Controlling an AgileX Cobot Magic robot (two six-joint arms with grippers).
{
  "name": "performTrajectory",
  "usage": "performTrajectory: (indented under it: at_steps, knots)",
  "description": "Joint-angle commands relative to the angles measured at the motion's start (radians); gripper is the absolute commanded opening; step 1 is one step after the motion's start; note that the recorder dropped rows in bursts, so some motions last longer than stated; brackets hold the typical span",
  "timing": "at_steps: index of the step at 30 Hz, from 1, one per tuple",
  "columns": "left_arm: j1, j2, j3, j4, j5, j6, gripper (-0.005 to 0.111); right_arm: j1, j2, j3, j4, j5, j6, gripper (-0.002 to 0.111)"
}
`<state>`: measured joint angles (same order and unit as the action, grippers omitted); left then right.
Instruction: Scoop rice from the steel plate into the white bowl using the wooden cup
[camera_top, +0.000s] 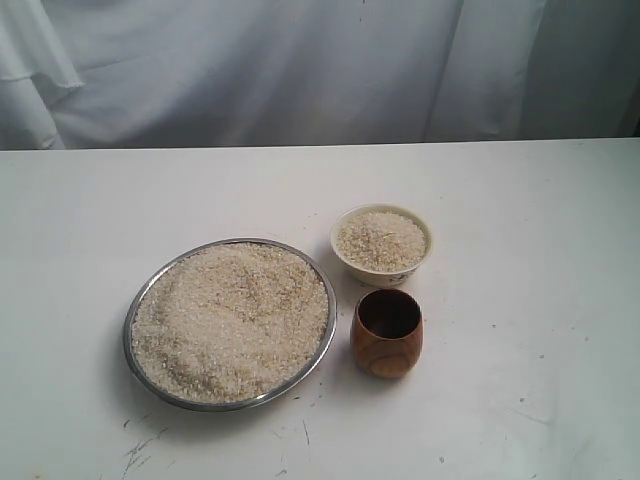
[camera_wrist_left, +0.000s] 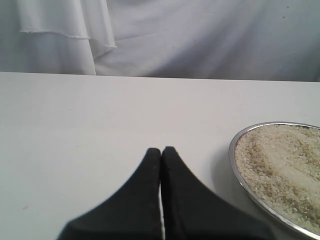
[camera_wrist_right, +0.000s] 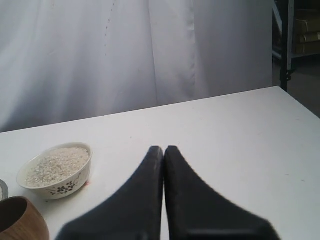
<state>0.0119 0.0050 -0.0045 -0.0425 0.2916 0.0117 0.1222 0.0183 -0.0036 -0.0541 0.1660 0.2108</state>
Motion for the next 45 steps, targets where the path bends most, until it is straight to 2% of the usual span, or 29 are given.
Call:
performTrajectory:
  at_steps: [1,9,45]
  knots:
    - [-0.002,-0.005,0.005,-0.001,-0.006,-0.003,0.0,-0.005,-0.018,0.004,-0.021,0.061,-0.005,0.0]
    - [-0.002,-0.005,0.005,-0.001,-0.006,-0.003,0.0,-0.005,-0.018,0.004,-0.061,0.171,-0.002,0.0]
    - [-0.002,-0.005,0.005,-0.001,-0.006,-0.003,0.0,-0.005,-0.018,0.004,-0.061,0.181,0.001,0.0]
